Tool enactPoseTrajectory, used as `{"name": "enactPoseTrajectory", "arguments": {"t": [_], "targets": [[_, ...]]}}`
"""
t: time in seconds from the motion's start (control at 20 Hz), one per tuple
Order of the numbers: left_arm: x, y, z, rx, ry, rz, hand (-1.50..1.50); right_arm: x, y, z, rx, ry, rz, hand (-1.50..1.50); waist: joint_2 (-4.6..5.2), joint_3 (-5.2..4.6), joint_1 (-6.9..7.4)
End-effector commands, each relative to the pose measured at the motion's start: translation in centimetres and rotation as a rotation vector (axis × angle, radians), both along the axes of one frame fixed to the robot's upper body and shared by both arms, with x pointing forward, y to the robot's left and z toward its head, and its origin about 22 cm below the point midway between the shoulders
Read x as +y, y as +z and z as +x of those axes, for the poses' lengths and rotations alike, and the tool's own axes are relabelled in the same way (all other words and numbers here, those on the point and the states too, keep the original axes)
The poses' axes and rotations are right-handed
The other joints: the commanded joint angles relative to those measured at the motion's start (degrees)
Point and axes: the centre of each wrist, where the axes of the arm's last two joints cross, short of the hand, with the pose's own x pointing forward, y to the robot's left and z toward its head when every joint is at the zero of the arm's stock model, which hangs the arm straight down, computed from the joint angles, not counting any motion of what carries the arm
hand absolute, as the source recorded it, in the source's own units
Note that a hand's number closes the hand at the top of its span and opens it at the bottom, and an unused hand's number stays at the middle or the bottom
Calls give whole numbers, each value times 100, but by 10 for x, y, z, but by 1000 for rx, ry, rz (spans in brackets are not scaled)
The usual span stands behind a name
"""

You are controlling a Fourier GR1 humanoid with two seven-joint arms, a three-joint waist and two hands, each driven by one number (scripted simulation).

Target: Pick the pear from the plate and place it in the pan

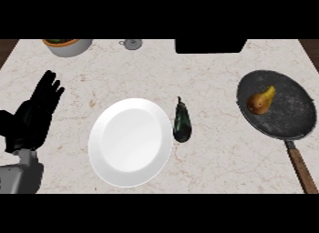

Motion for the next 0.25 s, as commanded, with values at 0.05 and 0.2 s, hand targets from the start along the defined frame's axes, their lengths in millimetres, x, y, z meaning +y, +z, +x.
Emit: {"name": "enactPoseTrajectory", "arguments": {"t": [0.05, 0.2], "targets": [[-11, -9, 1, 9, 0, 13, 0, -10, 16, -37, -18, -4, -22, -150, 2, -4, 11], [-15, -11, -6, 1, -7, 18, 0, -5, -8, -61, 10, -2, -18, -150, 8, 0, 37]]}}
